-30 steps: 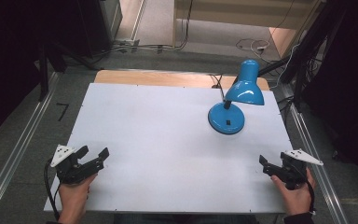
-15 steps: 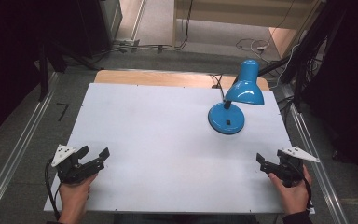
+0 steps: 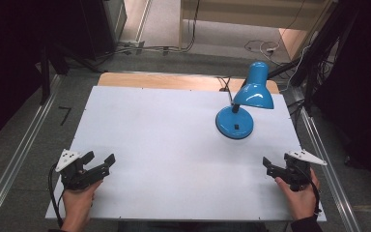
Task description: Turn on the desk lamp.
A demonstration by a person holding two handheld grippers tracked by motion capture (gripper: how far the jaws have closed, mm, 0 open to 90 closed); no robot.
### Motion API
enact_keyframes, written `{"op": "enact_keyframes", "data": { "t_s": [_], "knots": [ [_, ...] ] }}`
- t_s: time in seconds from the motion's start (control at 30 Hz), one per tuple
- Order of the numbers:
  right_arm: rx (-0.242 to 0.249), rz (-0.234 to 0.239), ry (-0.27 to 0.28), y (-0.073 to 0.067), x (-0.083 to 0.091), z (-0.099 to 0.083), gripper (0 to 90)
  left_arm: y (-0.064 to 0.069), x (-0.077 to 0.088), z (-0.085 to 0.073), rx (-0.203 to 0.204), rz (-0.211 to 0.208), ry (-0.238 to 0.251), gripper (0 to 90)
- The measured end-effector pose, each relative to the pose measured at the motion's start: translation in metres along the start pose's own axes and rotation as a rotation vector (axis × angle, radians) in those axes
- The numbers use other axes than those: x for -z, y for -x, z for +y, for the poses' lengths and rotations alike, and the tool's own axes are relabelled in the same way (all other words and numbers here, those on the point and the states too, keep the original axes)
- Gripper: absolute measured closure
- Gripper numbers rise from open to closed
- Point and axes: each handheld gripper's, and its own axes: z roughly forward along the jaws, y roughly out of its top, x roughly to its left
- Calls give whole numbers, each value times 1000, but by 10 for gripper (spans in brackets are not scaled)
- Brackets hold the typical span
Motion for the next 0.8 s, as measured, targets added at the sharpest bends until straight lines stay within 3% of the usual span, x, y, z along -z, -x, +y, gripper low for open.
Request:
{"op": "enact_keyframes", "data": {
  "t_s": [0.33,0.8],
  "knots": [
    [12,16,-1,-7,-7,6,149,-1,0,0,3,-2,-1,176],
    [12,18,56,-14,-14,15,282,-1,0,0,3,-8,-3,176]
  ]
}}
